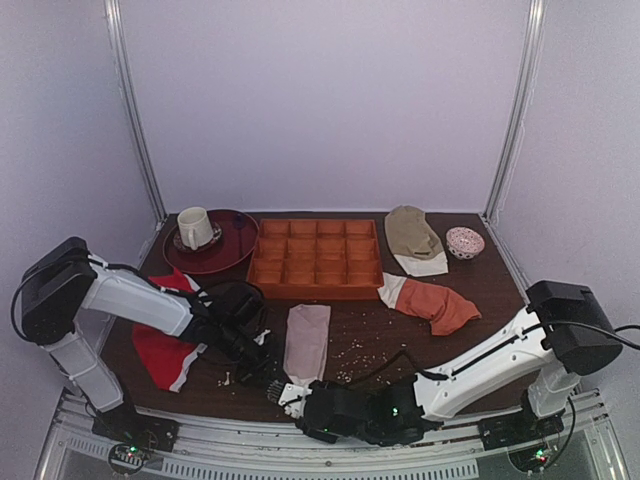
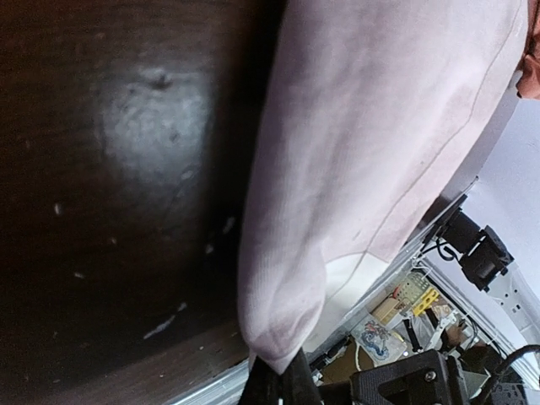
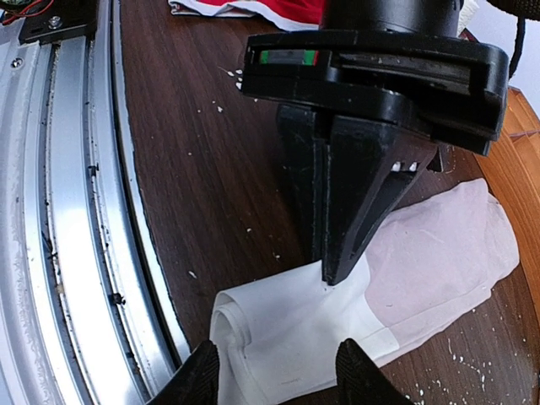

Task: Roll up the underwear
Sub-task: Roll the underwear at the center of the board.

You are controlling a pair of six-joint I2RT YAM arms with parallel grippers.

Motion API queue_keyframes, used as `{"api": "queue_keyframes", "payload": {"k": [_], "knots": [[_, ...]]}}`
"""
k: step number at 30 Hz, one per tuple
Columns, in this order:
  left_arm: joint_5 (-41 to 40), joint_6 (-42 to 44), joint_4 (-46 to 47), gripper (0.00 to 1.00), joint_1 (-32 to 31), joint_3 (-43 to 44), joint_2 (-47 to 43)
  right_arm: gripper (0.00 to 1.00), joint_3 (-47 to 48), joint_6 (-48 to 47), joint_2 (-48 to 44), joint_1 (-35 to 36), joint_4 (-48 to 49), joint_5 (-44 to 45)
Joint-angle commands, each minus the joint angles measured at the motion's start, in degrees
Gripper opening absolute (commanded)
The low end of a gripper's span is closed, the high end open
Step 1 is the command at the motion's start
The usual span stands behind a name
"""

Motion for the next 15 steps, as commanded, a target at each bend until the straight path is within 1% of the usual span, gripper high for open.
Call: {"api": "queue_keyframes", "payload": {"k": [1, 15], "knots": [[1.82, -2.18, 3.28, 0.0, 0.83, -1.22, 0.37, 0.47, -0.31, -1.38, 1.88, 0.67, 3.46, 1.02], [1.16, -2.7, 3.02, 0.0, 1.32, -2.27, -0.35, 0.47, 1.04, -1.56, 7.55, 1.94, 6.0, 3.53]]}}
